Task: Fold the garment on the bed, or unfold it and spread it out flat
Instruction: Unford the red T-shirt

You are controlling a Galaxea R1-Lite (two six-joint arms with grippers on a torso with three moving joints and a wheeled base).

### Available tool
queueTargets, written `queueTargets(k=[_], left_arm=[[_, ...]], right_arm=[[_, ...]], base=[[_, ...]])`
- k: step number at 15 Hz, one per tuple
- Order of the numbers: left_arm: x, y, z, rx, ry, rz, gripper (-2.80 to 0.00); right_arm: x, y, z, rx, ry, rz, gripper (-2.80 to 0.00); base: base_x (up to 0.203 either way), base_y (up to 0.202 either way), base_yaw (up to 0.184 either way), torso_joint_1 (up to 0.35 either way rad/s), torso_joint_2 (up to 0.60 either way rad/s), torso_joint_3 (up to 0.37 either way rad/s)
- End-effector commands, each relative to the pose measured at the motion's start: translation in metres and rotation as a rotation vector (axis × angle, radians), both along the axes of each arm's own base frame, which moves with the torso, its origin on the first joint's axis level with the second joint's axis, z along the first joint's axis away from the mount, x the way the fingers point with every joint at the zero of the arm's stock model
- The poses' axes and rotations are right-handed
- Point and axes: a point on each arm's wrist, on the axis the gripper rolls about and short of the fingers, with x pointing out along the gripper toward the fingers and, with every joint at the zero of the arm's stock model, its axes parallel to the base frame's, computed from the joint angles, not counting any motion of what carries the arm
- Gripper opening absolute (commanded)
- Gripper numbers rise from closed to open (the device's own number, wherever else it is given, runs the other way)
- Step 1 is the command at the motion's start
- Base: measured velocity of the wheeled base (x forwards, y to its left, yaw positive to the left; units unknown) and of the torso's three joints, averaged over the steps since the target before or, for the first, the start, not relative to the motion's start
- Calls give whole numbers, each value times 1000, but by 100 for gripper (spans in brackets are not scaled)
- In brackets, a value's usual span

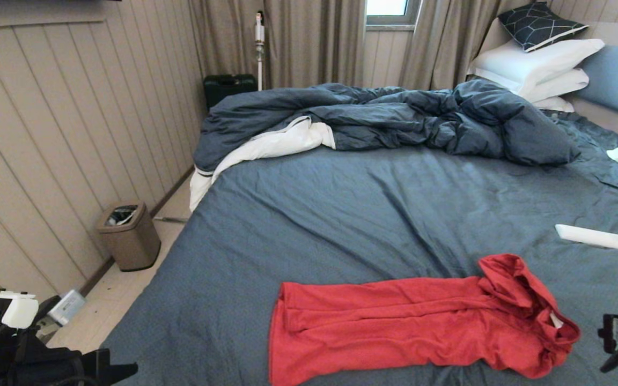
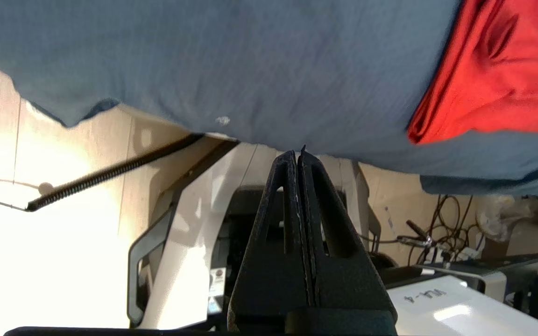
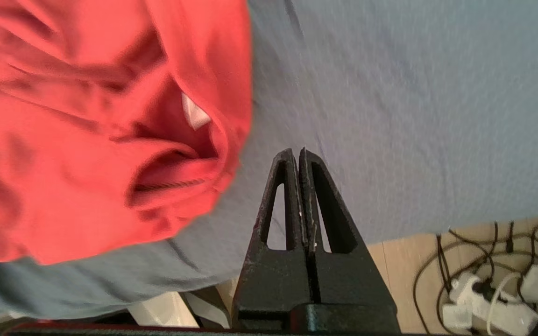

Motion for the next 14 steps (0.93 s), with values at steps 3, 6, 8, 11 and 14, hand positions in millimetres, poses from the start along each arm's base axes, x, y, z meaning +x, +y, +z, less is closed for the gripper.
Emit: queueTargets(k=[3,6,8,11,14], left_arm=[[21,-12,14,-3,-42,-49,-280],[50,-34,33,-11,-44,-120,-280],[66,-57,44,-24,22,-169,-280],[83,-99,30,-9,150,-264,-280],[92,-131,33,-7,146,-329,0]], right_arm=[[20,18,20,27,-97,73,-280],[50,34,45,106,-189,102,-280],[70,40,62,156,-221,115,-280],[97,45,89,197,-259,164,-280],[126,44,106,212,-280,189,-280]], base=[[0,0,0,0,0,0],[0,0,0,0,0,0],[0,0,0,0,0,0],[0,0,0,0,0,0],[0,0,0,0,0,0]])
